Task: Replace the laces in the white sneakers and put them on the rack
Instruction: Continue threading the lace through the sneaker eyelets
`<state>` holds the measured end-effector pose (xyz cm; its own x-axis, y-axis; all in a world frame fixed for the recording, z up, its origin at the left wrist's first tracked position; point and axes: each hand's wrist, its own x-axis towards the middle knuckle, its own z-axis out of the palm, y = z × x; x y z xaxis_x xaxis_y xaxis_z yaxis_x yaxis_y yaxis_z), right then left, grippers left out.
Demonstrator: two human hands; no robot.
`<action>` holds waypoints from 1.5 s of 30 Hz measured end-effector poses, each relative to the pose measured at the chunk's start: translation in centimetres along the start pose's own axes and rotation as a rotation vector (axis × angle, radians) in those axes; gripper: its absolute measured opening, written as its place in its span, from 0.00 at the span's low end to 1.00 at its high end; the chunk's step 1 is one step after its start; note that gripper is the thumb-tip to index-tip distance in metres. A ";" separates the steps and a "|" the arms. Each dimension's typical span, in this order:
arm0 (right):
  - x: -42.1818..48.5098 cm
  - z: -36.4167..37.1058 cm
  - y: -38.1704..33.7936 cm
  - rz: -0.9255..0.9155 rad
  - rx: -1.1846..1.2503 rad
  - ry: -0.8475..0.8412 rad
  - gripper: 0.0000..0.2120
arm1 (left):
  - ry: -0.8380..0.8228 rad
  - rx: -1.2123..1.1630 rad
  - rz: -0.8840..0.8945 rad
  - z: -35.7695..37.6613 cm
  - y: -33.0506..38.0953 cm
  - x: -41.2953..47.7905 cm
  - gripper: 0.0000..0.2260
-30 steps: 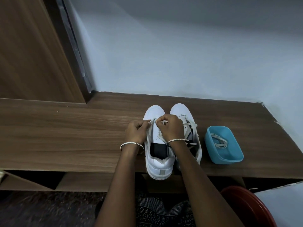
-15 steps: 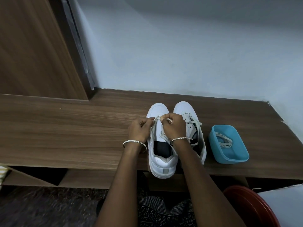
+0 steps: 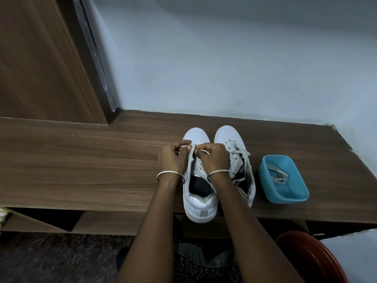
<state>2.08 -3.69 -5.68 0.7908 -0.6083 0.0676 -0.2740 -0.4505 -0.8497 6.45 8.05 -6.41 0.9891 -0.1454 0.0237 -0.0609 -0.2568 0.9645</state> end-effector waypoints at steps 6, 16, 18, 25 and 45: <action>0.0 0.1 0.1 -0.003 0.002 0.014 0.03 | 0.014 -0.015 0.030 0.3 0.2 0.3 0.04; 0.3 -2.1 -1.2 0.030 -0.005 -0.146 0.01 | 0.100 -0.686 -0.270 -2.3 0.7 -0.4 0.08; 0.3 -2.9 -1.7 0.013 -0.043 -0.170 0.03 | 0.110 -0.812 -0.312 -4.1 1.0 -0.3 0.09; -0.6 -6.3 -3.4 -0.018 -0.146 -0.190 0.03 | 0.158 -0.984 -0.357 -10.8 1.8 -0.6 0.11; -5.3 -9.6 -7.4 -0.047 0.004 -0.111 0.05 | -0.060 0.180 -0.059 -14.4 7.4 -5.7 0.12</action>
<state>-5.30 -3.41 5.29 0.8588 -0.5099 0.0492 -0.2328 -0.4740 -0.8492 2.29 20.78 4.40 0.9822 -0.1803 -0.0521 -0.0316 -0.4326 0.9010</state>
